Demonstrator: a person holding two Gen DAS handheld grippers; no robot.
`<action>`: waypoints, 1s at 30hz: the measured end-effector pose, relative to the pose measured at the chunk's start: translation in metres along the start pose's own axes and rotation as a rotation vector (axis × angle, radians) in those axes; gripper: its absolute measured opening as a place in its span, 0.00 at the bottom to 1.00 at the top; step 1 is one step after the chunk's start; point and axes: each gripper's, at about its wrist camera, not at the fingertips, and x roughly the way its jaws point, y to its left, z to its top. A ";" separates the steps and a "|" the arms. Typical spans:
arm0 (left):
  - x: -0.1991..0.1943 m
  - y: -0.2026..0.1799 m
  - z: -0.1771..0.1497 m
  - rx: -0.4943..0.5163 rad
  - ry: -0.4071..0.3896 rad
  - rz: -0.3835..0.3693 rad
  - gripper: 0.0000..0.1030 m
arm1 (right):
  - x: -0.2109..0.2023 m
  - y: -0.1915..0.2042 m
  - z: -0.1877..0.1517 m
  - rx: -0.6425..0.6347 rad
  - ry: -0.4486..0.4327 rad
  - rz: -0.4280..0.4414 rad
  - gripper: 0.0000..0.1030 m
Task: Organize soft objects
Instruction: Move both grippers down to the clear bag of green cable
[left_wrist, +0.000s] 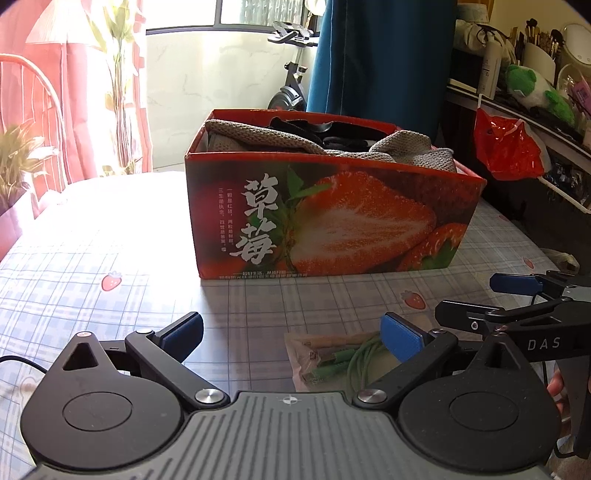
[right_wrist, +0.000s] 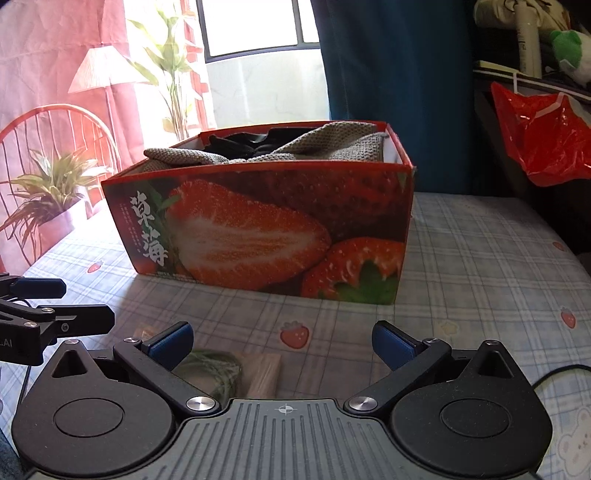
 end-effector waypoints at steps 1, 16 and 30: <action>0.000 0.000 -0.001 0.002 0.002 0.001 1.00 | 0.000 0.000 -0.002 0.002 0.005 -0.007 0.99; 0.010 0.000 -0.018 -0.008 0.060 -0.012 0.94 | 0.015 0.009 -0.027 -0.055 0.135 -0.019 0.99; 0.010 0.003 -0.024 -0.040 0.078 -0.025 0.82 | 0.018 0.007 -0.034 -0.039 0.134 0.001 0.99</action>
